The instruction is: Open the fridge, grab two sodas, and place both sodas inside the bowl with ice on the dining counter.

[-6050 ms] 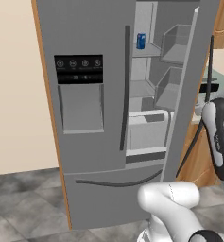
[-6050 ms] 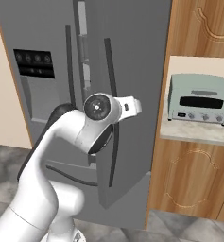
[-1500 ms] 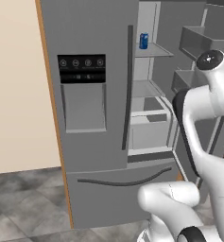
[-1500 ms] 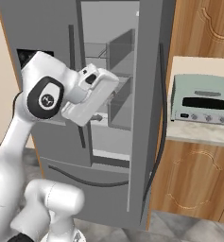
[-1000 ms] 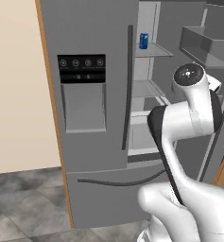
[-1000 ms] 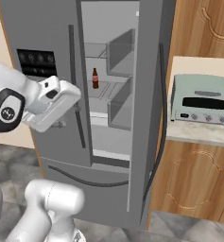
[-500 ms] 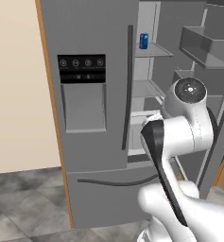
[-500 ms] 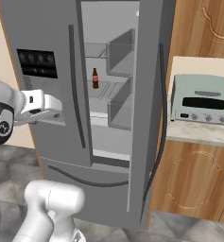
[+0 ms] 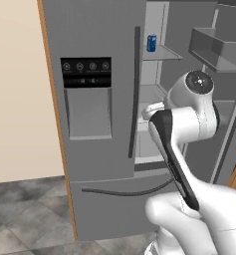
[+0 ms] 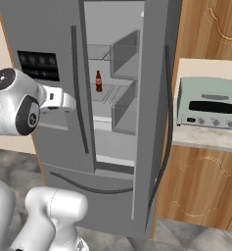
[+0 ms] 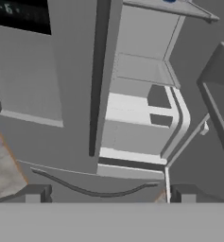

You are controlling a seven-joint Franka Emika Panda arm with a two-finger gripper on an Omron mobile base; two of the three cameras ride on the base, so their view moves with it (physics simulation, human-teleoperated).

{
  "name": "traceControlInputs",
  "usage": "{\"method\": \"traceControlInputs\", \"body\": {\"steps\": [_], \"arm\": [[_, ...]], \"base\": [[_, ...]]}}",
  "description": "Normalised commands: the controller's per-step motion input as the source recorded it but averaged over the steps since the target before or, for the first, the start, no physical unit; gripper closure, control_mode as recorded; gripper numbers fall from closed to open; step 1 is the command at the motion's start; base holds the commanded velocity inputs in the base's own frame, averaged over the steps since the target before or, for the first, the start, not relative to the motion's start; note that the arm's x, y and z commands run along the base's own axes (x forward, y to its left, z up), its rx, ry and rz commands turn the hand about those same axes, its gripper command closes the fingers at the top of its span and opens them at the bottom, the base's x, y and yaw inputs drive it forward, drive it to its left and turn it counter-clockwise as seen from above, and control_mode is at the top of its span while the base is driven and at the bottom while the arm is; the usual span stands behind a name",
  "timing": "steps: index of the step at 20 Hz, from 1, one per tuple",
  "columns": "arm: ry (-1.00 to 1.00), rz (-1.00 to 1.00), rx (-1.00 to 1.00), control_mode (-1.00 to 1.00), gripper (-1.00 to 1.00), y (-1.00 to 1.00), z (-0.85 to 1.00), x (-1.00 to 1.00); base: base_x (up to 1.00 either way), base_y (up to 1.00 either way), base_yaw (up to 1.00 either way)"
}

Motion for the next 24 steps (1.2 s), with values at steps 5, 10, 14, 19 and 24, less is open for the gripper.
{"method": "traceControlInputs", "body": {"steps": [5, 10, 14, 19, 24], "arm": [[0.02, -0.04, 0.1, -1.0, -1.0, 0.04, 0.0, 0.74], [0.0, -0.03, 0.04, -1.0, -1.0, 0.03, -0.01, 0.7], [0.0, -0.03, 0.01, -1.0, -1.0, 0.09, -0.11, 0.6], [0.0, -0.04, 0.02, -1.0, -1.0, 0.1, -0.19, 0.42], [0.0, -0.03, 0.05, -1.0, -1.0, 0.01, -0.14, 0.46]], "base": [[0.0, 0.0, 0.0], [0.0, 0.0, 0.0], [0.0, 0.0, 0.0], [0.0, 0.0, 0.0], [0.0, 0.0, 0.0]]}}
